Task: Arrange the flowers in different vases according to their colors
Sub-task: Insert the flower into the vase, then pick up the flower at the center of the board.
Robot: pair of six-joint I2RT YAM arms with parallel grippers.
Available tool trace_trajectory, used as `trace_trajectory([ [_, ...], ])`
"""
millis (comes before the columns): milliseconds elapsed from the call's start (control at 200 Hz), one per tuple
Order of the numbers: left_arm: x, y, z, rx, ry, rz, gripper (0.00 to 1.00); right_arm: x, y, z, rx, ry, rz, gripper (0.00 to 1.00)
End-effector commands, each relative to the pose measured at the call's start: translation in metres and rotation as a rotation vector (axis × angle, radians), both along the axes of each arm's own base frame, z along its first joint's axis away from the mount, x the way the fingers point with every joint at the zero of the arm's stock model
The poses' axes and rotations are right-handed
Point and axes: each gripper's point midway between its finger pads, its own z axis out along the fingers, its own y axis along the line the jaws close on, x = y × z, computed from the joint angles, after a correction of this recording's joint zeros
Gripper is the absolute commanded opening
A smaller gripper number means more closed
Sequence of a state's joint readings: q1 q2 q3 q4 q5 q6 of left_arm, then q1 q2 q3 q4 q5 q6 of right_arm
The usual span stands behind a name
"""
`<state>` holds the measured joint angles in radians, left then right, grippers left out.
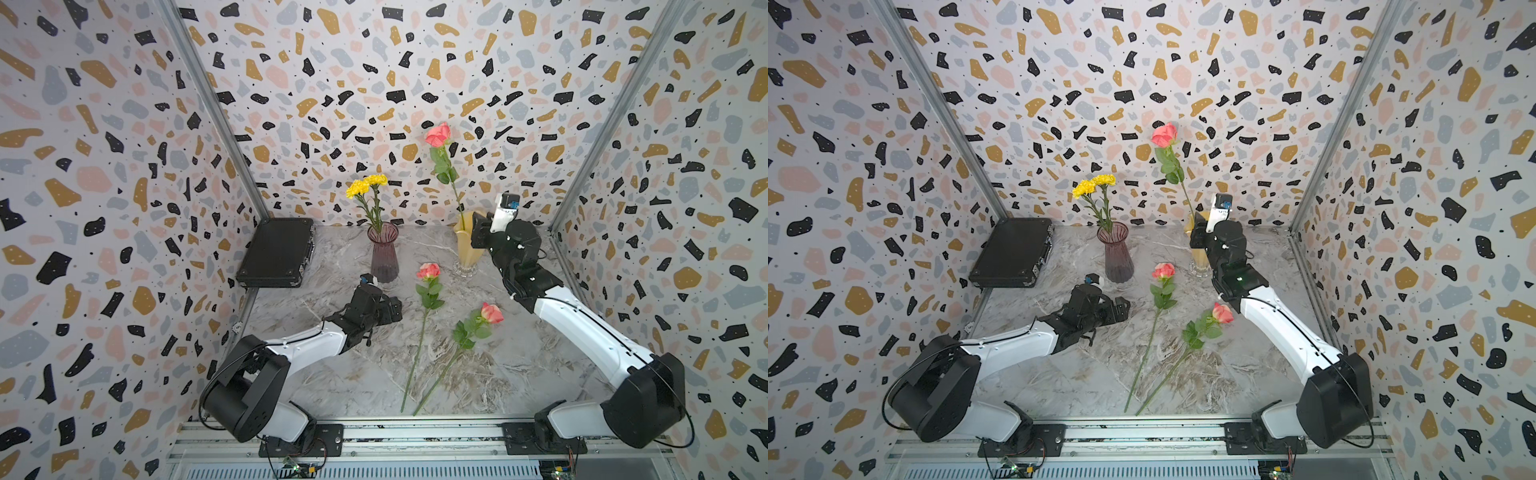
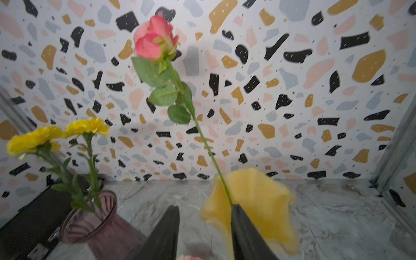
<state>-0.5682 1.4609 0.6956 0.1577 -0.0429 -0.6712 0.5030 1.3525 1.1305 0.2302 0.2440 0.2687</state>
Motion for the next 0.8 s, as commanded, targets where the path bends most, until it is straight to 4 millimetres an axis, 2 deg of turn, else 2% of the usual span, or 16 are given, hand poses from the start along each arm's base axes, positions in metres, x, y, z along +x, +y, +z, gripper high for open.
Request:
trace_trajectory([
  [0, 0.007, 0.003, 0.019, -0.029, -0.065, 0.032, 0.99, -0.032, 0.019, -0.08, -0.111, 0.175, 0.066, 0.43],
  [95, 0.005, 0.015, 0.033, -0.004, -0.12, 0.055, 0.99, -0.055, 0.036, -0.12, -0.15, 0.242, 0.119, 0.44],
  [170, 0.001, 0.017, 0.04, -0.028, -0.15, 0.058, 0.99, -0.068, 0.053, -0.155, -0.179, 0.304, 0.176, 0.44],
  [310, -0.002, 0.007, 0.043, -0.113, -0.196, 0.017, 0.99, -0.075, 0.087, -0.216, -0.226, 0.41, 0.257, 0.43],
  [405, -0.004, 0.01, 0.054, -0.082, -0.253, -0.009, 0.99, -0.084, 0.096, -0.246, -0.188, 0.495, 0.248, 0.43],
  [501, -0.007, 0.033, 0.063, -0.04, -0.302, 0.079, 0.99, -0.093, 0.104, -0.258, -0.093, 0.535, 0.227, 0.44],
  [606, -0.009, 0.05, 0.058, -0.022, -0.286, 0.162, 0.99, -0.096, 0.107, -0.266, -0.103, 0.591, 0.199, 0.46],
  [651, -0.011, 0.047, 0.054, -0.046, -0.271, 0.155, 0.99, -0.095, 0.103, -0.269, -0.115, 0.602, 0.164, 0.47],
  [731, -0.012, 0.027, 0.055, -0.142, -0.298, 0.076, 0.99, -0.092, 0.094, -0.272, -0.124, 0.612, 0.11, 0.47],
  [791, -0.011, 0.023, 0.051, -0.173, -0.279, 0.074, 0.99, -0.092, 0.091, -0.272, -0.112, 0.618, 0.085, 0.47],
])
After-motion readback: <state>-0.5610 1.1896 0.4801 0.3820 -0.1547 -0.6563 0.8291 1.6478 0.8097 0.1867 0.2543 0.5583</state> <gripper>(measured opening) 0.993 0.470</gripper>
